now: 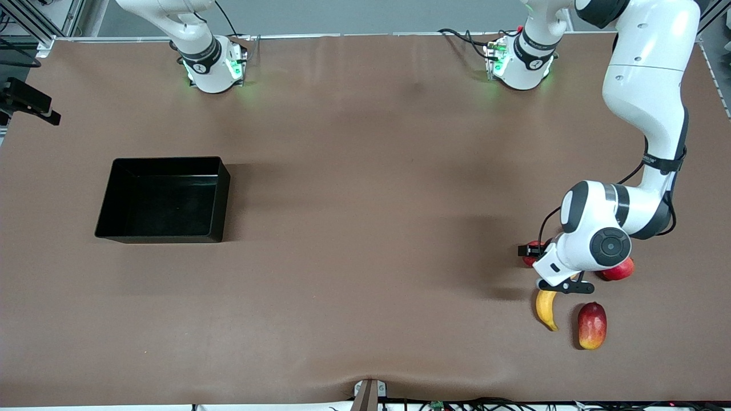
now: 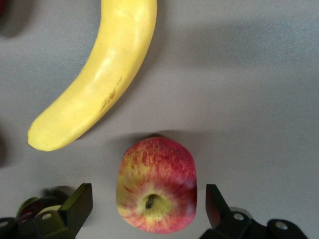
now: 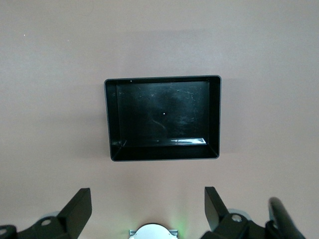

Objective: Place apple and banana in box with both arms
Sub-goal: 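Lower the open left gripper around the red-yellow apple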

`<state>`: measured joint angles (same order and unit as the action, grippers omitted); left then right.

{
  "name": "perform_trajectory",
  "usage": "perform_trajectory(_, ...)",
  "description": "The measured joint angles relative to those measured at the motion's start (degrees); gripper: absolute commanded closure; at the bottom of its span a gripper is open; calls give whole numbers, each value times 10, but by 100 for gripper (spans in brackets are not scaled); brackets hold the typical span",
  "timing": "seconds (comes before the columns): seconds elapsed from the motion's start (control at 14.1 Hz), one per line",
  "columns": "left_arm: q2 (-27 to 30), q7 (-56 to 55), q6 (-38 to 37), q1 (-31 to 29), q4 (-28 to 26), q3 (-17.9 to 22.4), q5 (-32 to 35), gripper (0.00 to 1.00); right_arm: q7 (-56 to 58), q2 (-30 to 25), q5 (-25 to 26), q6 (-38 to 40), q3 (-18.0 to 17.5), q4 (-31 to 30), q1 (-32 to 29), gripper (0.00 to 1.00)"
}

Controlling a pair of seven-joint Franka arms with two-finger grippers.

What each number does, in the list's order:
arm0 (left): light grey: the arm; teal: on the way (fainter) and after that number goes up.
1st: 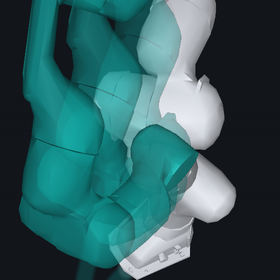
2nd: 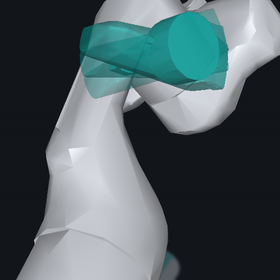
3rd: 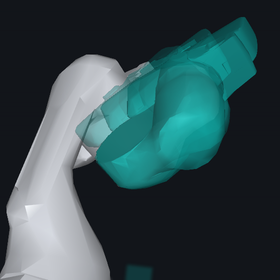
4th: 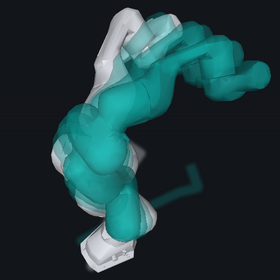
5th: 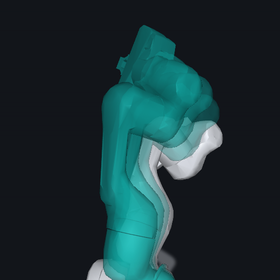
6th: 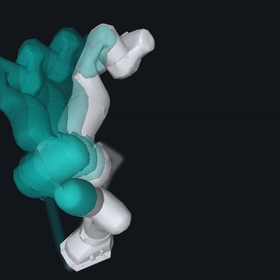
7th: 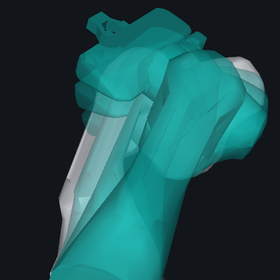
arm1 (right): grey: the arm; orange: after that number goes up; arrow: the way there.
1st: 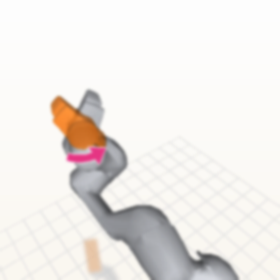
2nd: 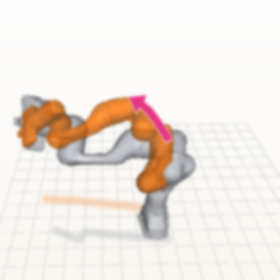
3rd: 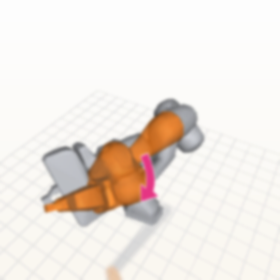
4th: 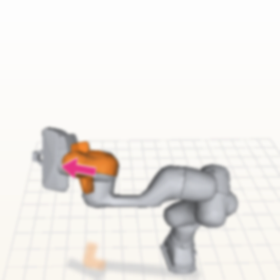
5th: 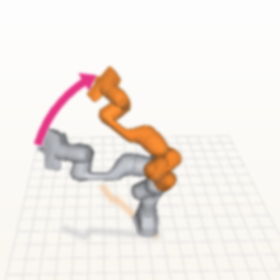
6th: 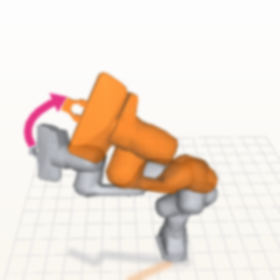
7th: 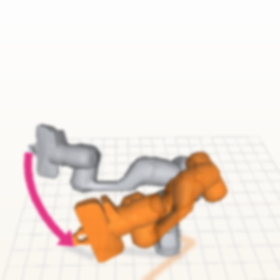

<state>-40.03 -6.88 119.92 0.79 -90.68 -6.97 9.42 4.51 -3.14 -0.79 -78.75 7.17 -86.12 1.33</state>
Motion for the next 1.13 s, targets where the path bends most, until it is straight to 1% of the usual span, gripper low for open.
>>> perform_trajectory(0.21,-6,0,4,0,0,0,-2,0,0,0,0,0,0,0,0,0)
perform_trajectory(0.28,-6,0,4,0,0,0,-3,12,0,0,0,0,0,0,0,0)
perform_trajectory(0.35,-6,0,5,0,0,0,-3,29,0,0,0,0,0,0,0,0)
perform_trajectory(0.5,-6,0,6,0,0,-1,-3,69,0,0,0,0,0,0,0,0)
perform_trajectory(0.57,-6,0,6,0,0,-1,-3,86,0,0,0,0,0,0,0,0)
perform_trajectory(0.64,-6,0,6,0,0,-1,-4,100,0,0,0,0,0,0,0,0)
perform_trajectory(1.13,-4,0,15,7,8,-4,-4,100,0,0,0,0,0,0,0,0)
